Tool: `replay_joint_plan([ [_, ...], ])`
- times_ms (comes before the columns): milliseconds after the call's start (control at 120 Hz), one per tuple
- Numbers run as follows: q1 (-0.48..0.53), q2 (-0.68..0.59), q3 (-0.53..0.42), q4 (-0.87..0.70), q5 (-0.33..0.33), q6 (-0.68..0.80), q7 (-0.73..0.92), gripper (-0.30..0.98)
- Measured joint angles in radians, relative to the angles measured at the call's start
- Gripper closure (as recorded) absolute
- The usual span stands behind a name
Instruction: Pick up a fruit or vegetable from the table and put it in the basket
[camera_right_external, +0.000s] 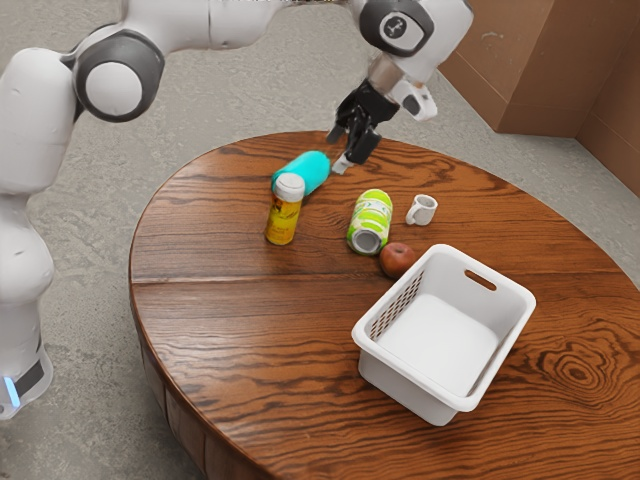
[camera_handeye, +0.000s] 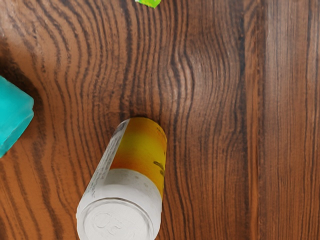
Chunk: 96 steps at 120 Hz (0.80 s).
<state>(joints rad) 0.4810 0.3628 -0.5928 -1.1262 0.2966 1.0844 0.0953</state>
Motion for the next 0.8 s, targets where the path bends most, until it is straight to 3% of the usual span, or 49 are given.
replay_joint_plan([
  [117, -0.001, 0.002, -0.007, -0.01, 0.031, 0.196, 0.033, 0.0],
  [267, -0.005, 0.002, -0.011, -0.011, 0.055, 0.329, 0.067, 0.0],
  [550, -0.183, -0.007, -0.011, -0.017, 0.208, 0.405, 0.107, 0.0],
  [675, -0.189, -0.008, -0.007, -0.032, 0.224, 0.415, 0.117, 0.0],
  [800, -0.174, -0.107, 0.012, -0.23, 0.208, 0.459, 0.119, 0.0],
])
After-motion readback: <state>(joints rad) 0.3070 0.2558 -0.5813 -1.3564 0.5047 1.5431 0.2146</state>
